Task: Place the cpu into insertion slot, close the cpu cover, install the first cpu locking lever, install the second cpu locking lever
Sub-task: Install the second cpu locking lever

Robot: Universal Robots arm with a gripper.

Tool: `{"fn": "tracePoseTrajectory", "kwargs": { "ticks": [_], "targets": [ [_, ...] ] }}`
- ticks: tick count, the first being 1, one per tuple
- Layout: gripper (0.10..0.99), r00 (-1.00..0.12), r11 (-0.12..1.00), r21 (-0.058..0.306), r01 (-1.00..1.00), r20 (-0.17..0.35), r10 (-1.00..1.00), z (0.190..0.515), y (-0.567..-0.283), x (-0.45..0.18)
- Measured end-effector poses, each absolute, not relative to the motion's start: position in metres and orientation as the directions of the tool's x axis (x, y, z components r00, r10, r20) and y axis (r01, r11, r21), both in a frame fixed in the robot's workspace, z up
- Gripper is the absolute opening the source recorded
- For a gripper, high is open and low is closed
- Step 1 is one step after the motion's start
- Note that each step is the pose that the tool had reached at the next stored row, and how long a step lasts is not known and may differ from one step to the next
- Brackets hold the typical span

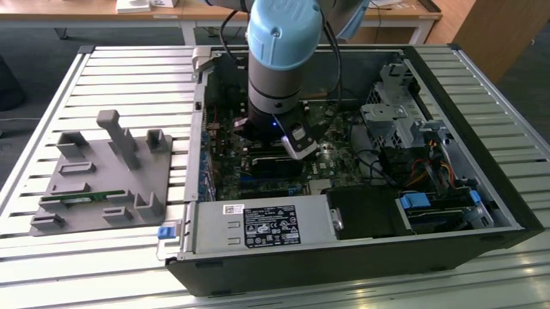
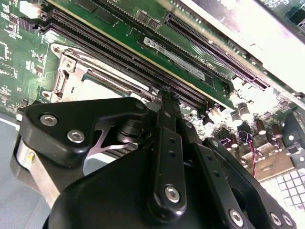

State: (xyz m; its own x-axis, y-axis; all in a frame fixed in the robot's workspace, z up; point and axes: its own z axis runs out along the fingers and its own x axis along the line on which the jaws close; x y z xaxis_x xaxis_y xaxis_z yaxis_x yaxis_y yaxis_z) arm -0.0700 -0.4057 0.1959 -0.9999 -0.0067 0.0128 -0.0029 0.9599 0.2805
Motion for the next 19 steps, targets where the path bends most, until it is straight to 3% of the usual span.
{"fn": "tracePoseTrajectory", "kwargs": {
  "ticks": [19],
  "targets": [
    [0.106,-1.000,0.955,0.298,-0.003,0.013,-0.007,0.1928,-0.4057,-0.0701]
  ]
}}
